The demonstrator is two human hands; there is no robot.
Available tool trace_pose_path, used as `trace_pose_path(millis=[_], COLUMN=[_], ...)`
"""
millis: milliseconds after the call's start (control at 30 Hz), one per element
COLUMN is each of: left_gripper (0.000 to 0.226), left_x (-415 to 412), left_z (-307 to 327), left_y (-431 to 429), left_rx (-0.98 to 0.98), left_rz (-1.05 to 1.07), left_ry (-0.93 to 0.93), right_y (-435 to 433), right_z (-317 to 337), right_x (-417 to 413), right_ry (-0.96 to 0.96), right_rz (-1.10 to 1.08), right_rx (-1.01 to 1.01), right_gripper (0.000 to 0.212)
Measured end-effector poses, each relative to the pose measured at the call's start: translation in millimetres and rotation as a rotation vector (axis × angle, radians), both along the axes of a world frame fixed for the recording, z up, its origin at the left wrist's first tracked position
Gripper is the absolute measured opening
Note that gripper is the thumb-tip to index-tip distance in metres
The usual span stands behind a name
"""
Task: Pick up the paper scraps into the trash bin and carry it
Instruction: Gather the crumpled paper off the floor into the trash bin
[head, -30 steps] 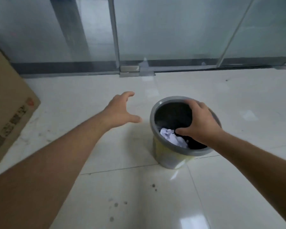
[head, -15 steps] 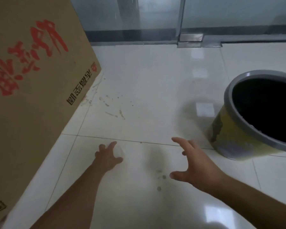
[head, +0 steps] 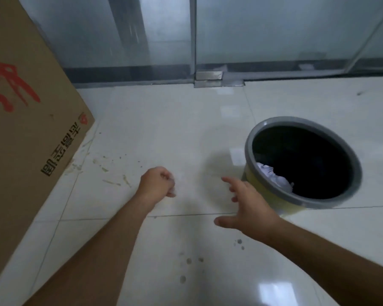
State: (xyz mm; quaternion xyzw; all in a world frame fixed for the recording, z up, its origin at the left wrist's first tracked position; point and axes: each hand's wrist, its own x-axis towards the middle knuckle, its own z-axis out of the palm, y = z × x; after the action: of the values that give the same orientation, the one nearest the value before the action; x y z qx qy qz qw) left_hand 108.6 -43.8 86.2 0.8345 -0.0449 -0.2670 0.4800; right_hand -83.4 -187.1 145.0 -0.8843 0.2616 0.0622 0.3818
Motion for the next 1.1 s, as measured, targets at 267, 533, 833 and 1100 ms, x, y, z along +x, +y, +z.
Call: trace_pose_path(millis=[267, 533, 833, 1100], left_gripper=[0.015, 0.021, 0.076, 0.08], left_x=[-40.4, -68.8, -73.4, -43.1], left_z=[144.6, 156.0, 158.0, 130.0], left_y=[-172.2, -212.5, -197.6, -170.6], left_rx=[-0.187, -0.17, 0.024, 0.091], left_rz=[-0.403, -0.493, -0.802, -0.546], left_ry=[-0.246, -0.269, -0.193, -0.267], right_y=[-46.3, -63.5, -55.7, -137.7], right_z=[68.1, 66.2, 60.3, 79.4], right_x=[-8.6, -40.2, -45.0, -47.1], right_ry=[-0.096, -0.1, -0.083, -0.238], right_rz=[-0.157, -0.259, -0.211, -0.392], right_rx=[-0.053, 0.026, 0.064, -0.185], right_gripper=[0.09, 0.081, 0.083, 0.067])
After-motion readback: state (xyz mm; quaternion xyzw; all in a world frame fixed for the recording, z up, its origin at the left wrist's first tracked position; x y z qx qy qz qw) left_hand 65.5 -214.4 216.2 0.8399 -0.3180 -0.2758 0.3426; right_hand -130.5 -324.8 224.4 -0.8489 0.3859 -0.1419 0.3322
